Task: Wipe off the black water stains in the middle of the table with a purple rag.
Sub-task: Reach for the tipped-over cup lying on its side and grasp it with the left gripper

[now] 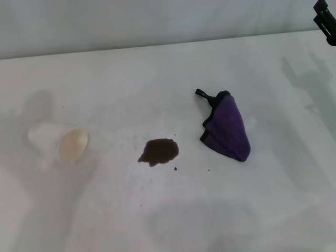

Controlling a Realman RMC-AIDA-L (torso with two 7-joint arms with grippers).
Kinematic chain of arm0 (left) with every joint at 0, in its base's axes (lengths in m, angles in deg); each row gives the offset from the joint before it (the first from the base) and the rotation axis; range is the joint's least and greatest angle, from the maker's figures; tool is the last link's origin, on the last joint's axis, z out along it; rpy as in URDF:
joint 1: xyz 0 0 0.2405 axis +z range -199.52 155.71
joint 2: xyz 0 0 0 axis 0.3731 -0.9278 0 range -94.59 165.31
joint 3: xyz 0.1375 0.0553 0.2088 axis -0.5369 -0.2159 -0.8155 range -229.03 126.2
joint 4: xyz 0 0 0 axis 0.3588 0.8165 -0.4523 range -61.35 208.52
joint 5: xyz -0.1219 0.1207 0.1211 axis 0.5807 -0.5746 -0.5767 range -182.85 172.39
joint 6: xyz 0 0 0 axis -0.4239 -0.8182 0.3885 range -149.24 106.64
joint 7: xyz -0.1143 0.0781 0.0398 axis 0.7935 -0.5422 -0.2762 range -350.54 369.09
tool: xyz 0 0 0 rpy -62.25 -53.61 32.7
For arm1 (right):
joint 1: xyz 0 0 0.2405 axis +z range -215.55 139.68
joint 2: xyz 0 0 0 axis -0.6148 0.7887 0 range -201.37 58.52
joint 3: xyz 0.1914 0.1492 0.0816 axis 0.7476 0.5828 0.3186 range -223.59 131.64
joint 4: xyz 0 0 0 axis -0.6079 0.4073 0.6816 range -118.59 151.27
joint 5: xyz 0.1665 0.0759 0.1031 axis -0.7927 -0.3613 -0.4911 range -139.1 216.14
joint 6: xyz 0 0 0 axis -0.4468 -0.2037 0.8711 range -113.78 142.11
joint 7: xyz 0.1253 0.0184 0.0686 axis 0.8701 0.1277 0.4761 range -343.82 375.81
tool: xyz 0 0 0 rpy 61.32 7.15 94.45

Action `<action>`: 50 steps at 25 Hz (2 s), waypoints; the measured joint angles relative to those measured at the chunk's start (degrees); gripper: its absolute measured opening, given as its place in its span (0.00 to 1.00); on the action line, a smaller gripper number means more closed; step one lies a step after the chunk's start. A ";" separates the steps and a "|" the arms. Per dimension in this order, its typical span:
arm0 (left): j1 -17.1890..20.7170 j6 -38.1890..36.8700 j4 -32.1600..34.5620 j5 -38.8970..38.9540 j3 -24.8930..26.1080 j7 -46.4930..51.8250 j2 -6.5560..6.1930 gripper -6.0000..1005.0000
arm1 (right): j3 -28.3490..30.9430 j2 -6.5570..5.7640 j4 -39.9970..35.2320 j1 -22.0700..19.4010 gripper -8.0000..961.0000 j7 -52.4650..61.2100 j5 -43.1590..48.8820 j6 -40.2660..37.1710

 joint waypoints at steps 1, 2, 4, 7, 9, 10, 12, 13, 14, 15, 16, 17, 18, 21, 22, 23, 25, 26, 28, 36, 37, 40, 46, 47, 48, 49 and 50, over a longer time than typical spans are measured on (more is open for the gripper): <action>-0.05 0.09 0.39 0.26 0.01 -0.26 -0.01 0.88 | 0.00 0.05 0.02 0.04 0.89 0.00 0.00 0.01; -0.08 0.27 0.97 0.69 0.02 -0.57 -0.04 0.88 | 0.00 0.09 0.07 0.09 0.89 0.00 0.00 0.01; 0.02 1.31 2.87 1.53 0.03 -1.28 -0.08 0.88 | 0.00 0.14 0.36 0.13 0.89 0.00 -0.02 0.02; 0.43 3.95 7.12 1.75 0.05 -1.54 -0.09 0.88 | 0.00 0.25 0.61 -0.28 0.89 0.04 -0.10 0.01; 0.81 6.21 11.10 0.93 0.06 -1.61 -0.08 0.88 | 0.00 0.29 0.71 -0.71 0.89 0.07 -0.12 0.01; 0.91 7.95 13.55 -0.09 0.07 -1.62 -0.09 0.88 | 0.02 0.29 0.77 -0.86 0.89 0.08 -0.13 0.02; 0.83 10.73 15.84 -1.75 0.07 -1.49 -0.11 0.88 | 0.63 0.29 1.12 -1.07 0.89 0.18 -0.18 0.06; 0.72 12.12 16.77 -2.38 0.07 -1.44 -0.10 0.88 | 1.11 0.29 1.30 -1.10 0.89 0.25 -0.24 0.12; 0.60 13.51 17.63 -2.99 0.07 -1.50 -0.06 0.88 | 1.74 0.29 1.60 -1.10 0.89 0.35 -0.26 0.21; 0.53 14.43 18.43 -3.26 0.07 -1.65 -0.05 0.88 | 2.32 0.29 1.85 -1.04 0.89 0.43 -0.30 0.30; 0.39 16.01 19.78 -3.55 0.07 -1.98 -0.08 0.88 | 2.62 0.29 2.01 -0.98 0.89 0.45 -0.36 0.34; 0.39 16.01 19.78 -3.55 0.07 -1.98 -0.08 0.88 | 2.80 0.29 2.10 -0.89 0.89 0.46 -0.53 0.35; 0.19 17.14 20.50 -3.53 0.07 -2.31 -0.12 0.88 | 2.92 0.29 2.17 -0.78 0.89 0.46 -0.76 0.34; -0.37 21.36 22.20 -3.16 0.06 -4.41 -0.16 0.88 | 3.15 0.28 2.19 -0.26 0.89 0.46 -1.51 -0.20; -0.43 21.93 22.65 -3.24 0.06 -4.73 -0.15 0.88 | 3.53 0.26 2.20 -0.05 0.89 0.46 -1.60 -0.40; -0.62 23.12 24.11 -3.78 0.06 -5.20 -0.23 0.88 | 4.07 0.24 2.22 0.14 0.89 0.46 -1.63 -0.49; -0.91 24.98 26.74 -5.22 0.06 -5.36 -0.31 0.88 | 5.47 0.16 2.25 0.45 0.89 0.46 -1.64 -0.52; -1.07 27.13 29.44 -7.06 0.06 -5.35 -0.29 0.88 | 6.35 0.12 2.19 0.71 0.89 0.47 -1.65 -0.58; -1.25 28.88 31.95 -9.56 0.05 -5.33 -0.17 0.88 | 6.54 0.11 2.06 0.85 0.89 0.49 -1.65 -0.59; -2.61 29.82 35.67 -11.94 0.06 -5.68 -0.17 0.88 | 6.69 0.02 1.80 2.65 0.89 0.53 -2.32 -1.87; -2.70 29.82 35.88 -12.06 0.07 -5.67 -0.17 0.88 | 6.69 0.02 1.80 2.79 0.89 0.53 -2.32 -2.10; -2.74 30.08 37.66 -12.63 0.08 -5.45 -0.12 0.88 | 6.69 0.02 1.67 2.92 0.89 0.53 -2.36 -2.58; -1.62 32.78 42.05 -14.13 0.15 -3.63 0.01 0.88 | 6.72 -0.12 1.58 2.44 0.89 0.52 -2.44 -2.38; -1.45 33.22 42.95 -14.57 0.16 -3.02 0.01 0.88 | 6.76 -0.13 1.55 2.38 0.89 0.52 -2.44 -2.24; -1.28 33.69 43.73 -15.00 0.15 -2.54 0.01 0.88 | 6.89 -0.14 1.53 2.35 0.89 0.52 -2.44 -2.19; -1.12 34.22 44.51 -15.35 0.16 -2.14 0.02 0.88 | 7.03 -0.15 1.51 2.34 0.89 0.52 -2.44 -2.18; -0.88 34.88 45.41 -15.62 0.16 -1.82 0.07 0.88 | 7.17 -0.15 1.51 2.34 0.89 0.51 -2.44 -2.19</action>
